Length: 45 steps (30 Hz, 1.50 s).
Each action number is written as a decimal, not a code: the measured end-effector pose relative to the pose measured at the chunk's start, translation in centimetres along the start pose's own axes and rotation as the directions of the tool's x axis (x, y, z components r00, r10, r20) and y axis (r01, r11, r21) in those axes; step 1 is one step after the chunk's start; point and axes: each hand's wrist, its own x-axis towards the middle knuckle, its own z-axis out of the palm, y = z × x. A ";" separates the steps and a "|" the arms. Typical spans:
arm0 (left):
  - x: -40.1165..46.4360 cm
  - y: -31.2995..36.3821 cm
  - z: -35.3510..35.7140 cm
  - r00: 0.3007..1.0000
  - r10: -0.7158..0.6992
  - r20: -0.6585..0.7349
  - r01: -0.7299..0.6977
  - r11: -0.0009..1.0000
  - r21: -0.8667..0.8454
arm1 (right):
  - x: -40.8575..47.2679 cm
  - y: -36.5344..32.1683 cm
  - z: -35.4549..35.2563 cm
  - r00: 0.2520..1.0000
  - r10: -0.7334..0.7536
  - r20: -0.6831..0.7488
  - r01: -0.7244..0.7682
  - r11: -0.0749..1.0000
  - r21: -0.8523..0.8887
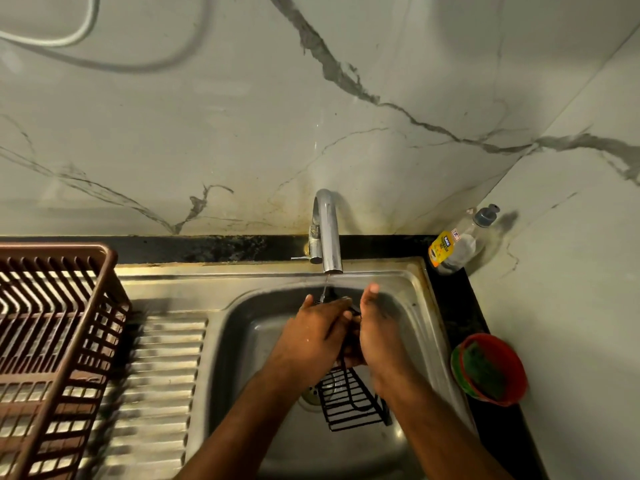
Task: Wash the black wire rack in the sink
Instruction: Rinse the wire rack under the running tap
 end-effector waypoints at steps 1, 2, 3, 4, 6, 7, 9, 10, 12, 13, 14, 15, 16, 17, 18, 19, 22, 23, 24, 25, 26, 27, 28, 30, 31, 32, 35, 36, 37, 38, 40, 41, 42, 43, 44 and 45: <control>0.0 0.4 -0.4 0.999 0.030 0.035 -0.031 0.999 0.039 | 0.0 0.0 0.1 1.000 -0.012 0.000 0.012 1.000 -0.012; 0.1 0.9 -0.9 0.997 0.040 0.066 -0.043 0.998 0.038 | 0.1 0.0 0.1 1.000 -0.012 0.007 0.012 1.000 -0.023; 0.3 1.2 -1.3 0.995 0.032 0.094 -0.033 0.999 0.014 | 0.1 -0.2 0.1 1.000 -0.004 0.019 0.005 1.000 -0.029; 0.6 1.4 -1.7 0.990 0.003 0.139 0.000 1.000 -0.020 | 0.3 -0.5 0.1 0.999 0.006 0.035 -0.005 0.999 -0.039; 1.7 1.6 -2.4 0.955 -0.107 0.277 0.145 0.982 -0.120 | 0.9 -0.9 0.1 0.997 -0.001 0.079 0.008 0.997 -0.082; 2.4 1.2 -2.5 0.927 -0.150 0.344 0.225 0.956 -0.187 | 1.3 -1.1 0.2 0.995 -0.004 0.098 0.017 0.991 -0.135; 3.7 0.1 -2.5 0.902 -0.174 0.395 0.286 0.927 -0.244 | 2.2 -1.0 0.3 0.990 0.010 0.138 0.029 0.960 -0.279; 4.2 -0.5 -2.4 0.907 -0.192 0.375 0.297 0.922 -0.247 | 2.4 -1.1 0.3 0.989 0.013 0.148 0.036 0.945 -0.324; 4.7 -1.3 -2.1 0.924 -0.235 0.301 0.323 0.902 -0.287 | 2.2 -1.7 0.4 0.987 -0.058 0.148 0.117 0.898 -0.425; 4.8 -1.4 -1.9 0.931 -0.260 0.257 0.337 0.884 -0.323 | 1.8 -2.3 0.6 0.982 -0.128 0.137 0.181 0.835 -0.519; 4.9 -1.8 -1.7 0.933 -0.286 0.218 0.350 0.863 -0.365 | 1.5 -2.6 0.8 0.970 -0.211 0.117 0.237 0.739 -0.630; 5.0 -2.1 -1.6 0.929 -0.316 0.193 0.368 0.842 -0.393 | 1.2 -3.0 0.9 0.947 -0.307 0.094 0.277 0.634 -0.722; 5.2 -2.5 -1.3 0.924 -0.343 0.169 0.382 0.820 -0.426 | 1.4 -2.9 1.0 0.920 -0.385 0.074 0.294 0.553 -0.780; 5.2 -2.6 -1.2 0.917 -0.366 0.155 0.395 0.796 -0.459 | 1.6 -2.7 1.2 0.889 -0.454 0.052 0.306 0.507 -0.806; 5.3 -2.9 -1.0 0.908 -0.394 0.145 0.412 0.770 -0.488 | 2.1 -2.5 1.4 0.860 -0.508 0.041 0.324 0.482 -0.814; 5.3 -2.9 -1.0 0.891 -0.431 0.140 0.440 0.746 -0.500 | 2.6 -2.4 1.5 0.837 -0.546 0.041 0.343 0.464 -0.817; 4.8 -3.9 -0.9 0.812 -0.568 0.134 0.517 0.593 -0.617 | 4.9 -1.7 1.2 0.834 -0.551 0.019 0.320 0.455 -0.831; 4.5 -4.2 -0.9 0.770 -0.627 0.118 0.540 0.542 -0.644 | 5.7 -1.6 0.9 0.852 -0.523 0.003 0.281 0.453 -0.846; 4.4 -4.7 -0.7 0.732 -0.675 0.093 0.551 0.505 -0.664 | 6.4 -1.6 0.4 0.874 -0.485 -0.012 0.242 0.457 -0.856; 4.2 -5.1 -0.6 0.712 -0.698 0.073 0.548 0.488 -0.680 | 6.7 -1.6 0.1 0.891 -0.454 -0.026 0.209 0.459 -0.864; 4.1 -5.3 -0.4 0.700 -0.712 0.055 0.540 0.478 -0.692 | 6.9 -1.6 0.1 0.902 -0.431 -0.034 0.184 0.454 -0.872; 4.0 -5.0 -0.3 0.709 -0.704 0.052 0.530 0.483 -0.697 | 6.8 -1.6 0.5 0.910 -0.414 -0.030 0.171 0.440 -0.882; 4.0 -4.8 -0.2 0.726 -0.685 0.060 0.521 0.492 -0.698 | 6.4 -1.8 1.4 0.911 -0.413 -0.010 0.181 0.421 -0.889; 4.1 -4.2 0.2 0.756 -0.650 0.076 0.513 0.518 -0.684 | 5.3 -1.9 3.9 0.900 -0.431 0.068 0.244 0.368 -0.897; 4.2 -3.8 0.2 0.764 -0.641 0.073 0.515 0.538 -0.668 | 4.7 -2.1 5.0 0.886 -0.455 0.089 0.268 0.346 -0.899; 4.1 -3.6 0.2 0.771 -0.634 0.066 0.513 0.555 -0.655 | 4.5 -2.2 5.7 0.868 -0.488 0.088 0.276 0.328 -0.904; 4.3 -3.9 -0.1 0.792 -0.609 0.043 0.496 0.599 -0.629 | 4.6 -2.6 5.7 0.819 -0.569 0.080 0.283 0.279 -0.918; 4.4 -3.9 -0.4 0.791 -0.610 0.042 0.489 0.590 -0.642 | 4.8 -2.7 5.3 0.824 -0.560 0.087 0.292 0.287 -0.913; 4.5 -4.3 -0.4 0.795 -0.605 0.044 0.476 0.577 -0.664 | 5.1 -2.7 4.7 0.839 -0.537 0.088 0.294 0.312 -0.903; 4.5 -4.3 -0.6 0.789 -0.612 0.042 0.469 0.556 -0.686 | 5.6 -2.8 3.9 0.864 -0.499 0.073 0.279 0.353 -0.893; 4.6 -4.4 -1.1 0.764 -0.646 0.009 0.465 0.540 -0.701 | 6.8 -3.0 2.0 0.921 -0.389 0.016 0.200 0.436 -0.878; 4.8 -4.8 -1.0 0.756 -0.654 0.004 0.465 0.534 -0.707 | 7.3 -2.9 1.1 0.937 -0.350 -0.006 0.167 0.460 -0.872; 4.8 -4.7 -1.0 0.751 -0.660 0.018 0.480 0.528 -0.700 | 7.7 -2.9 0.3 0.943 -0.334 -0.019 0.151 0.475 -0.867; 4.9 -4.7 -0.9 0.748 -0.663 0.024 0.486 0.523 -0.700 | 7.9 -2.8 -0.2 0.942 -0.335 -0.024 0.149 0.482 -0.863; 4.8 -4.5 -0.9 0.732 -0.681 0.029 0.499 0.507 -0.702 | 7.9 -2.7 -0.4 0.937 -0.349 -0.019 0.162 0.480 -0.862; 4.8 -4.4 -0.7 0.714 -0.700 0.030 0.502 0.481 -0.719 | 8.0 -2.4 -0.6 0.928 -0.373 -0.006 0.187 0.481 -0.857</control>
